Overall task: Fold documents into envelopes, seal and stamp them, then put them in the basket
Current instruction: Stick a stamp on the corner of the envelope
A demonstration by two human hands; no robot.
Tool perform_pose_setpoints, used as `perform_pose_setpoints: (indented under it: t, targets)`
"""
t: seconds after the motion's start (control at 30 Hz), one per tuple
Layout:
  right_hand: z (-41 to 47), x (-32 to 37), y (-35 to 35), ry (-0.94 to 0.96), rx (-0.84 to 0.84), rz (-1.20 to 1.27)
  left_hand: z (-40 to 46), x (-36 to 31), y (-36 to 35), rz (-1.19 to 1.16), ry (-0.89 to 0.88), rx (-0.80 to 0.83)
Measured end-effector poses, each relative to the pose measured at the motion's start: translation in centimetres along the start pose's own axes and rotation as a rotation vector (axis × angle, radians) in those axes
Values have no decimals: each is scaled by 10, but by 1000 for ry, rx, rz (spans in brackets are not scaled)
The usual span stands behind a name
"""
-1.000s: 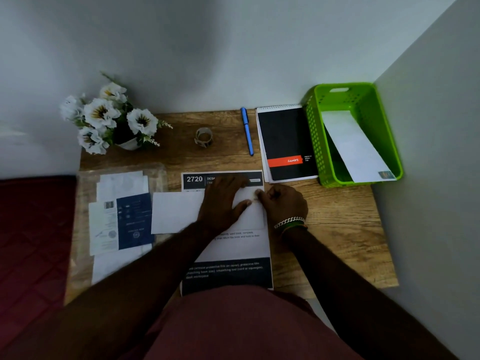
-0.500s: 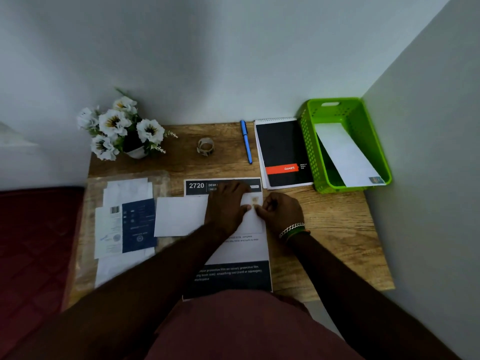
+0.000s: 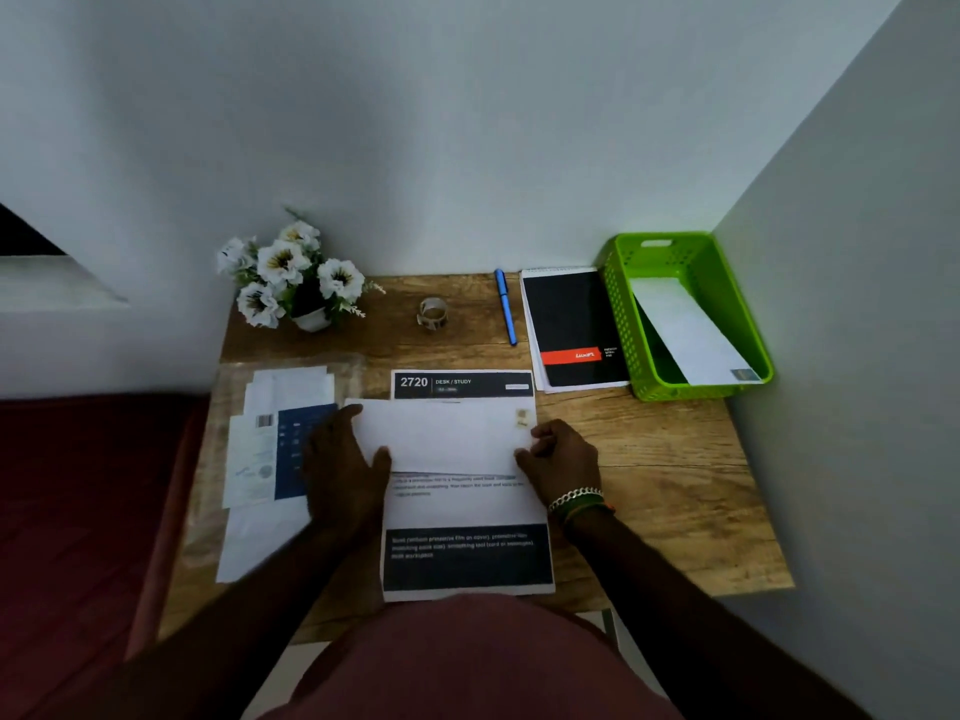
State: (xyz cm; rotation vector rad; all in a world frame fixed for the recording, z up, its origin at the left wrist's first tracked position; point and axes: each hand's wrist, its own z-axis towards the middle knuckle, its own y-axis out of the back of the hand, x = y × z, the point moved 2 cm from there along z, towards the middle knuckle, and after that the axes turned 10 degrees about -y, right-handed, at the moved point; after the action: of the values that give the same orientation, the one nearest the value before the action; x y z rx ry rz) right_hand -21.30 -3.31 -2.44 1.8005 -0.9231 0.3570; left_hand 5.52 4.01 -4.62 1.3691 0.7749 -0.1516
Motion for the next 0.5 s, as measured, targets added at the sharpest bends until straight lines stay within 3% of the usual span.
perform_pose_setpoints:
  t: [0.1, 0.2, 0.3, 0.4, 0.5]
  targets:
    - [1, 0, -3, -43, -18, 53, 12, -5, 9, -170, 111, -49]
    - [3, -2, 1, -68, -14, 72, 20, -23, 28, -509, 249, -109]
    - [3, 0, 15, 9, -55, 50, 22, -63, 61, -519, 69, -82]
    - [5, 5, 41, 232, -107, 104, 29, -118, 92, -558, -159, 74]
    - [1, 16, 71, 338, 48, 273, 47, -171, 100, -733, -285, 184]
